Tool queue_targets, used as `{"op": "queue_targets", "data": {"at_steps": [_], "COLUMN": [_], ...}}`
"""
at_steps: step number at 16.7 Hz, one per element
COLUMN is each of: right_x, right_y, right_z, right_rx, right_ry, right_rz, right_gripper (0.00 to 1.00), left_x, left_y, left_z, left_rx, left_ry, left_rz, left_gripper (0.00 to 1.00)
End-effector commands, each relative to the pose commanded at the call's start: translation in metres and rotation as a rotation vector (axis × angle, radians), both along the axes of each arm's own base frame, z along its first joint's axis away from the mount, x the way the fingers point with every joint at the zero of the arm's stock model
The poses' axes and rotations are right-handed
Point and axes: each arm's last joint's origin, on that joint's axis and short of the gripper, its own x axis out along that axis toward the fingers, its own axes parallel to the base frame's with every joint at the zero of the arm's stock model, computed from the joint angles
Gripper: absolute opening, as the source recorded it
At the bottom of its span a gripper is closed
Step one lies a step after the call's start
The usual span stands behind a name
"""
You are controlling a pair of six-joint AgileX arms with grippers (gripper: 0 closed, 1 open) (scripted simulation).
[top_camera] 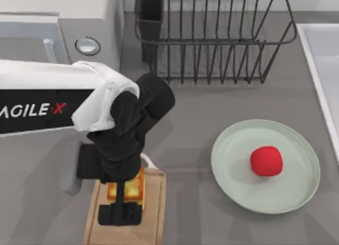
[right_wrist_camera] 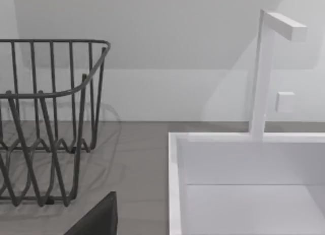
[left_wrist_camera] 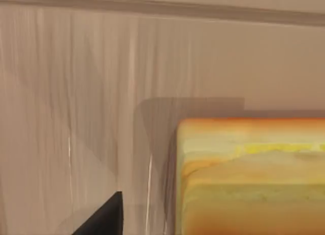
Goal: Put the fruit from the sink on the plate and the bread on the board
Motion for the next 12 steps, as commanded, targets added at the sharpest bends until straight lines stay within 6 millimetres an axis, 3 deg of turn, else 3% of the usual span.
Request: {"op": "queue_targets", "data": {"at_steps": [3,6,12], "right_x": [0.000,0.000,0.000], "right_y": [0.000,0.000,0.000], "right_z": [0.000,0.000,0.000], "right_rx": [0.000,0.000,0.000], "right_ry": [0.000,0.000,0.000], "right_rz": [0.000,0.000,0.000], "right_gripper": [1.00,1.00,1.00], "left_x": [0.000,-0.003,-0.030], "left_y": [0.004,0.021,0.085], "left_z": [0.005,0.023,0.059], "left_rx": [-0.018,-0.076,-0.132], "left_ry": [-0.024,-0.115,-0.443], "left_rz": [-0.015,-0.086,-0.427], "left_gripper": [1.00,1.00,1.00]}}
